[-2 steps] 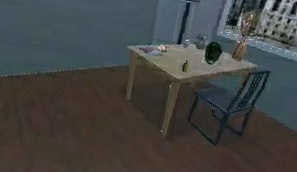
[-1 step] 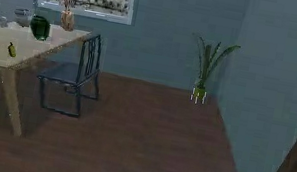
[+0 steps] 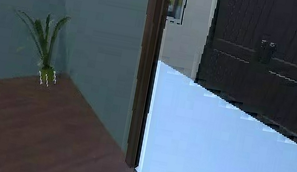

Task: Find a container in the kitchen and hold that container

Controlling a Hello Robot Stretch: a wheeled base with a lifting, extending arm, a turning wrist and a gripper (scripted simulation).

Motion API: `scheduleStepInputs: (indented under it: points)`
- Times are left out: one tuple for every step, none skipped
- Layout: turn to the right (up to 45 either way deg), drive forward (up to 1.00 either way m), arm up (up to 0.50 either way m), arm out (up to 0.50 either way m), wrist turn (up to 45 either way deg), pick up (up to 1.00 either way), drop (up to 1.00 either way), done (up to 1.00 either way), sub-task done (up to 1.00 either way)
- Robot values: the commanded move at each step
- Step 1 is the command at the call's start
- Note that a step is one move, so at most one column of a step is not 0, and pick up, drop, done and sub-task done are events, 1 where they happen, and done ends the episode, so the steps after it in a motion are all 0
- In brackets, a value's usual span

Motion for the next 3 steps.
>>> scheduleStepInputs:
  points:
    - [15.0,0.00,0.00,0.00,0.0,0.00,0.00,0.00,0.00]
    - [0.0,0.15,0.00,0.00,0.0,0.00,0.00,0.00,0.00]
    - [-45.0,0.00,0.00,0.00,0.0,0.00,0.00,0.00,0.00]
